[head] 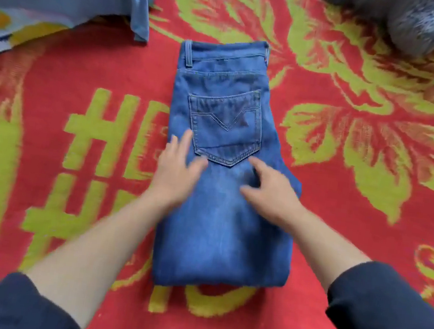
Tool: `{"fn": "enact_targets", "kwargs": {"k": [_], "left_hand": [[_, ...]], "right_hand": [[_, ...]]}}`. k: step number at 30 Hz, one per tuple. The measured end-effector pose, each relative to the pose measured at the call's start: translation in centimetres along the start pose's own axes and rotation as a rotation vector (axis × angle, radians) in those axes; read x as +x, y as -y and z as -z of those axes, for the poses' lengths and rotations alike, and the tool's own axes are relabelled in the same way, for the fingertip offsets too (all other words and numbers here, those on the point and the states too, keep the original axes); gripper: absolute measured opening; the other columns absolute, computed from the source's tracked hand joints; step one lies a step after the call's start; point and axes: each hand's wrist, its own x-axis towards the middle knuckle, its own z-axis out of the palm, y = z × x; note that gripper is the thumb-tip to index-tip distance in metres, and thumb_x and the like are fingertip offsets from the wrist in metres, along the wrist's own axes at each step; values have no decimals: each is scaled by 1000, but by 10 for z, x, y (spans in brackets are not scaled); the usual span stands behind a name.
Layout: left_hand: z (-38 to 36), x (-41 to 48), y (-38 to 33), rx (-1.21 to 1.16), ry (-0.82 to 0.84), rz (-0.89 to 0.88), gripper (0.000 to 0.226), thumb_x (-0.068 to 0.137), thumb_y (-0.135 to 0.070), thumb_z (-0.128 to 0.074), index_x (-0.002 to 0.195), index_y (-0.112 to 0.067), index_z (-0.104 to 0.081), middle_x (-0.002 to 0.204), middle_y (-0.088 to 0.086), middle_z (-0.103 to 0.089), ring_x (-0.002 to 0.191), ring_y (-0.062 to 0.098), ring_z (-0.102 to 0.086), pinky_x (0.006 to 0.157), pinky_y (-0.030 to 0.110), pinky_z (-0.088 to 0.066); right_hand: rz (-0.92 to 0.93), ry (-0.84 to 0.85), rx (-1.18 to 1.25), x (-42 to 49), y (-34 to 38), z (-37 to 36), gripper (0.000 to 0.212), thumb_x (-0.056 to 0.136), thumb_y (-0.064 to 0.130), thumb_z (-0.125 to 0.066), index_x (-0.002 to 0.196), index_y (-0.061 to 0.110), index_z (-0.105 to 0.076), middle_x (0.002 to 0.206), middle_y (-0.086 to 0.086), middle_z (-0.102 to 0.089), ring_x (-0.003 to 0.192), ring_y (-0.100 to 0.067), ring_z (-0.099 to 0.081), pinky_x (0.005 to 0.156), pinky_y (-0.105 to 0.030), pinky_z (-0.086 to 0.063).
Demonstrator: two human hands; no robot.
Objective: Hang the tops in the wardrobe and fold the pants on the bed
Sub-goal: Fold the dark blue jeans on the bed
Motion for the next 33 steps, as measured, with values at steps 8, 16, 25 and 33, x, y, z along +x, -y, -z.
{"fn": "enact_targets", "kwargs": {"k": [8, 16, 25, 33], "left_hand": [[-62, -122, 76, 594, 335, -306, 72, 95, -60, -21, 143, -31, 25, 144, 0, 45, 135, 15, 40, 109, 28, 28], [-52, -124, 74, 962, 346, -398, 95, 87, -7, -43, 137, -18, 36, 144, 23, 39, 135, 41, 33, 115, 44, 11], [-58, -142, 54, 1127, 267, -250, 63, 96, -3, -33, 151, -8, -2, 152, 32, -14, 141, 41, -22, 112, 41, -24], [-17, -160, 6, 769, 564, -168, 14, 72, -8, -48, 65, -20, -44, 73, 2, -59, 87, 30, -62, 60, 29, -36]], "right_hand": [[319, 164, -524, -86, -62, -51, 84, 89, 63, -36, 153, 28, 5, 157, 0, 19, 146, -23, 19, 115, -32, 19], [402, 225, -896, -108, -64, -58, 94, 70, 30, -64, 150, 6, -22, 151, -34, -14, 141, -49, -15, 115, -54, -22], [444, 213, -936, -107, -47, -46, 52, 94, 9, -23, 146, 1, -28, 148, -25, -36, 137, -35, -36, 112, -40, -28], [334, 433, -527, -134, -42, 7, 20, 81, 24, -58, 68, 19, -43, 68, -3, -57, 73, -31, -56, 58, -31, -30]]}}
